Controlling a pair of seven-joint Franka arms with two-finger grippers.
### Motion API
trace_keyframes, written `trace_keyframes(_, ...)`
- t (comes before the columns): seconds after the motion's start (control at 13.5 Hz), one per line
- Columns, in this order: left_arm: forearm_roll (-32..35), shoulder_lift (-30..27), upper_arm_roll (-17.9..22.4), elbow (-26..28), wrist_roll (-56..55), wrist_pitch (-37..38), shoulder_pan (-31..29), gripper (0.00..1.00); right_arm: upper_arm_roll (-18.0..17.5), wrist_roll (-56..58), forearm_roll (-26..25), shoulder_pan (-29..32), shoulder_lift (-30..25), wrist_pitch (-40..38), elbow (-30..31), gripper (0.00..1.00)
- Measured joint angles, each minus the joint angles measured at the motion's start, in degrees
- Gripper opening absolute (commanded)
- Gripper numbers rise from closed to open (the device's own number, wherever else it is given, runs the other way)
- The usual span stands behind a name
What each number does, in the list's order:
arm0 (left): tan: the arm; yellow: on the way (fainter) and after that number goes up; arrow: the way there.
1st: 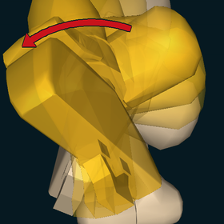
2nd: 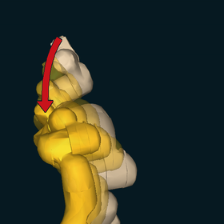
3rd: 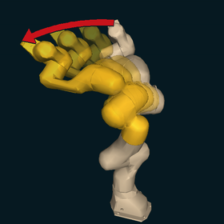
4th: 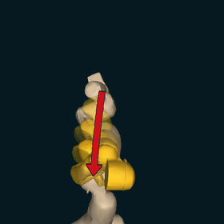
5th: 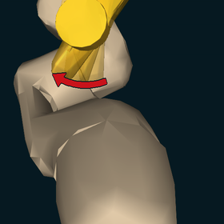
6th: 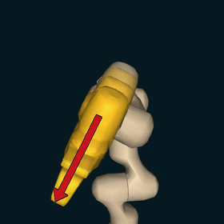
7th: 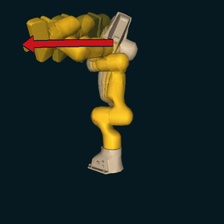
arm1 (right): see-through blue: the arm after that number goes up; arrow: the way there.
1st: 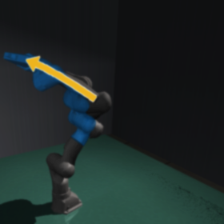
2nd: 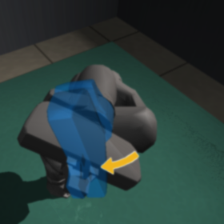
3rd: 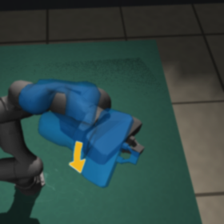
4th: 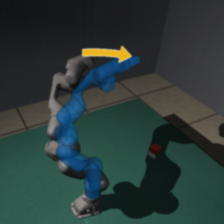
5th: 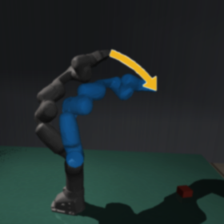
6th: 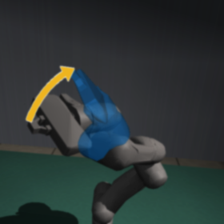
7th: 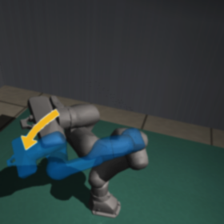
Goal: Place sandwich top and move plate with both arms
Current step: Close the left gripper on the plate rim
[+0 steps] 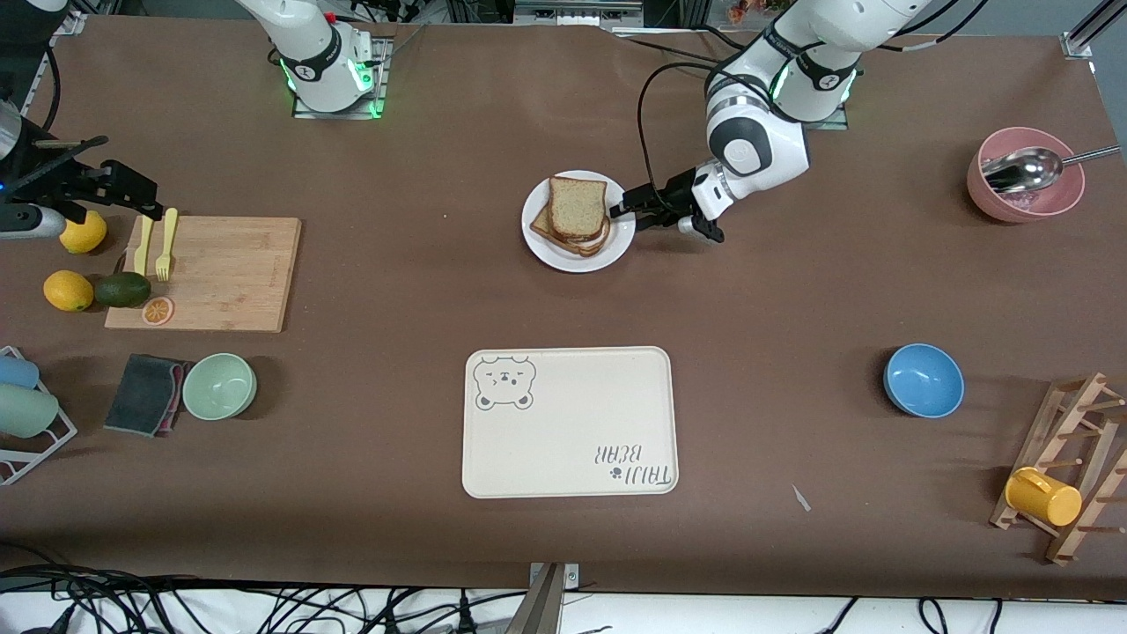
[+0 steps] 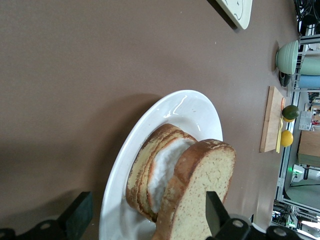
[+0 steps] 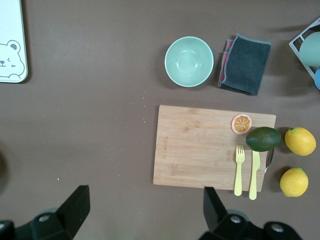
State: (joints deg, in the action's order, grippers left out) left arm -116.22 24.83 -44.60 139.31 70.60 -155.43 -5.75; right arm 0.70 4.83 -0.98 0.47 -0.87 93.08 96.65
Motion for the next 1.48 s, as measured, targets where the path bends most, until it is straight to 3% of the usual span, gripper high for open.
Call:
trace_keyframes(0.3,-7.42,1.93,0.22,-0.03,9.53,-0.1,0.0,0.8,-0.01,0.0,0.0,0.0,0.0,0.0,0.0,1.0)
trace_keyframes(0.67,-8.35,3.38,0.36,-0.19,12.28,-0.13,-0.21,0.45,-0.02,0.0,0.0,0.0,0.0,0.0,0.0,1.0)
trace_keyframes(0.82,-8.35,3.39,0.36,-0.2,12.3,-0.13,-0.21,0.37,-0.03,0.0,0.0,0.0,0.0,0.0,0.0,1.0)
trace_keyframes(1.48,-8.35,3.73,0.37,-0.2,12.63,-0.4,-0.21,0.12,-0.03,0.0,0.0,0.01,0.0,0.0,0.0,1.0)
